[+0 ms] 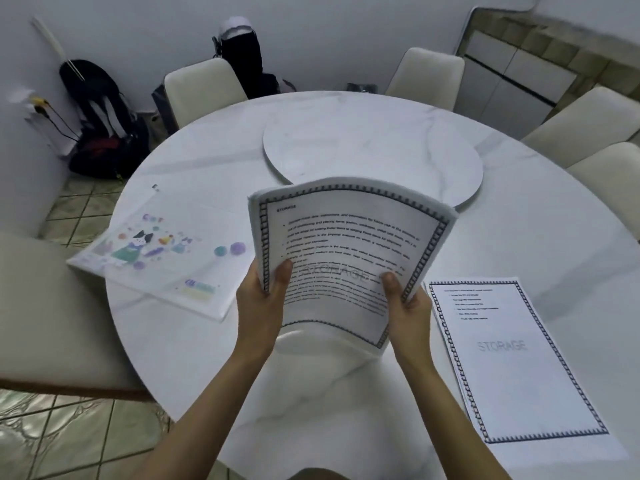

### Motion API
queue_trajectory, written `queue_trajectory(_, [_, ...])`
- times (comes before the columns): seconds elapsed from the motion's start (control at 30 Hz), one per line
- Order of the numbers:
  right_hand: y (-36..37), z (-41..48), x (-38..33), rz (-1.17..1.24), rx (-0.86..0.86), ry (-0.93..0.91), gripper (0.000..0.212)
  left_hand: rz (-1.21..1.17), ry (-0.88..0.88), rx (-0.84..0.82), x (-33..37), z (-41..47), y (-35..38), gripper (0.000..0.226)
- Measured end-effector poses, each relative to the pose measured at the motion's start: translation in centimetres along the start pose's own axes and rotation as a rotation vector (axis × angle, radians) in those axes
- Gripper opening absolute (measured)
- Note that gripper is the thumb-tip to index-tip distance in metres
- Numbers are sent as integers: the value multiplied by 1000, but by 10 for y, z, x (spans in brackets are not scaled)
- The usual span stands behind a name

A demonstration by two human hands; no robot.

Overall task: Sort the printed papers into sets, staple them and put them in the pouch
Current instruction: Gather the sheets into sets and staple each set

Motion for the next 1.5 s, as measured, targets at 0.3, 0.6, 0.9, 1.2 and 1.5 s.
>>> queue_trajectory(0.3, [-14, 0, 31, -129, -186, 173, 15, 103, -52, 16, -13, 18, -20, 10])
queue_trajectory(0.6, [-30, -7, 88, -488, -339, 266, 24, 345, -214, 32, -70, 35, -27, 10])
queue_trajectory(0.9, [-49, 71, 81, -862, -167, -216, 21, 393, -266, 11, -92, 36, -25, 10])
queue_trajectory(1.2, [-53, 83, 107, -1095, -219, -105, 54, 364, -285, -16, -94, 36, -22, 9])
queue_trajectory(1.5, [-46, 83, 101, -826, -256, -73, 27, 271, -301, -60, -83, 33, -18, 7])
Point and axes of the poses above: each hand's wrist, its own z-axis towards the middle knuckle, its own y-axis out of the palm, x = y × z, the point moved 6 cm from there along z, towards the middle knuckle, and after that the axes turned 10 degrees about x, right-handed, at the moved point
